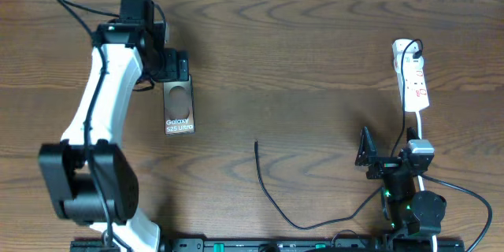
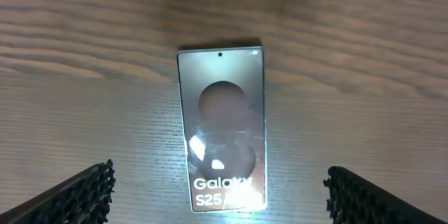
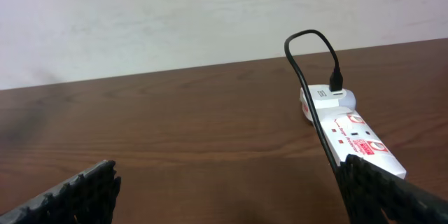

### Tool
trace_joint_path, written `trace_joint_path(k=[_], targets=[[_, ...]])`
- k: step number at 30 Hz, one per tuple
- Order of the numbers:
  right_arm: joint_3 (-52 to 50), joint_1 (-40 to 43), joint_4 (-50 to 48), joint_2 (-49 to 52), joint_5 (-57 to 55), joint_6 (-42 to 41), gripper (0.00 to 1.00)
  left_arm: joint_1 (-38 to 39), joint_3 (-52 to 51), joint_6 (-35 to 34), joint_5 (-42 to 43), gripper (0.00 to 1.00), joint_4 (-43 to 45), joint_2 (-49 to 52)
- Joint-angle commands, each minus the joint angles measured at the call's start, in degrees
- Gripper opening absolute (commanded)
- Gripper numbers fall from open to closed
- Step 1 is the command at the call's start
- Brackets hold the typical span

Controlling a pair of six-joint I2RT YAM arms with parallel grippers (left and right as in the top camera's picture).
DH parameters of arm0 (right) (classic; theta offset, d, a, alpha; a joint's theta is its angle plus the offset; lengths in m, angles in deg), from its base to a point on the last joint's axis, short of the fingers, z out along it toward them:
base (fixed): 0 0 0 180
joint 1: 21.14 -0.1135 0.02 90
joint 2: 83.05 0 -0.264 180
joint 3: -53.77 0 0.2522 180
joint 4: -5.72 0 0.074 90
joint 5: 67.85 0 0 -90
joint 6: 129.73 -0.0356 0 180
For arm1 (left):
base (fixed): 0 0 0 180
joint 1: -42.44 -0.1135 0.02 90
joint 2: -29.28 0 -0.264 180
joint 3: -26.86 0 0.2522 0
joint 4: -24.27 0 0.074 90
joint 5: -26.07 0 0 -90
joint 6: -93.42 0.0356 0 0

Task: Plug charger to phone and switch on socket
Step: 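Move the left gripper forward over the Galaxy phone, then lower the left gripper and close it on the phone's bottom edge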

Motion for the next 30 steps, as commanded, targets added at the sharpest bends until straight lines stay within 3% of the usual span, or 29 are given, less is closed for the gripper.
trace_joint_path(k=[1, 15, 30], targets=[[-0.07, -0.26, 0.24, -0.2, -0.42, 0.81, 0.99, -0.13, 0.48, -1.11, -0.9, 0.95, -0.24, 3.26], [-0.07, -0.26, 0.24, -0.2, -0.42, 0.81, 0.99, -0.13, 0.39, -1.09, -0.92, 0.95, -0.42, 12.31], [-0.07, -0.26, 0.24, -0.2, -0.42, 0.81, 0.99, -0.13, -3.48, -1.09, -0.9, 0.96, 1.38, 13.53]])
